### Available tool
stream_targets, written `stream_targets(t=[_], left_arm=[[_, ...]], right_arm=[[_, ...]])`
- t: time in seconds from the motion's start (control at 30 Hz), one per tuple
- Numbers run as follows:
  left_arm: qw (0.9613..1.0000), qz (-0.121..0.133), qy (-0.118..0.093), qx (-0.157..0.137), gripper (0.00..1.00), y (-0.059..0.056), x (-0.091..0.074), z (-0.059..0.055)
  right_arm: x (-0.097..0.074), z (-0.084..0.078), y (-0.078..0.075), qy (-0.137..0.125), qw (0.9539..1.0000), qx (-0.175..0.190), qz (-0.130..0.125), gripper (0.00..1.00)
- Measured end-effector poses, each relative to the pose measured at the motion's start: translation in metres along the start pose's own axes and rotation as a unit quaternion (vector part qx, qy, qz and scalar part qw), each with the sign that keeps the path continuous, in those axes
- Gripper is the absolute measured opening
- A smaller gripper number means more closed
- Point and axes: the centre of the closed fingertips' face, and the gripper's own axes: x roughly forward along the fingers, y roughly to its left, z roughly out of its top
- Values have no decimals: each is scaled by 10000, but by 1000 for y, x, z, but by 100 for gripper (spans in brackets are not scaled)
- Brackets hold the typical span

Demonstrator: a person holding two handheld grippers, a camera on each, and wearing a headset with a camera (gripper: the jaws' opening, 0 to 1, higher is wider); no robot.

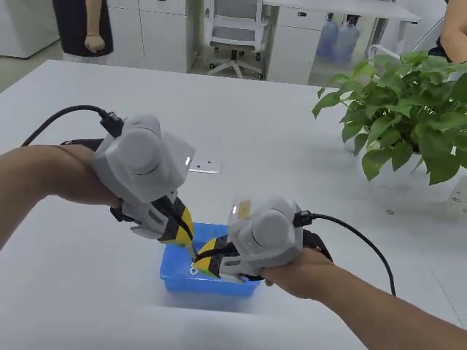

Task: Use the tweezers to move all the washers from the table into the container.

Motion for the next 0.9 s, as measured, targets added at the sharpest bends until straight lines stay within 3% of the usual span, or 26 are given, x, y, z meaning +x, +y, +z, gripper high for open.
stream_targets(t=[0.33, 0.9], left_arm=[[9999, 44, -61, 96, 6, -18, 2, 5], [9999, 114, 3, 33, 6, -37, 4, -6]], right_arm=[[-9, -5, 14, 155, 9996, -231, -49, 4], [-15, -8, 30, 441, 9977, -516, -6, 3]])
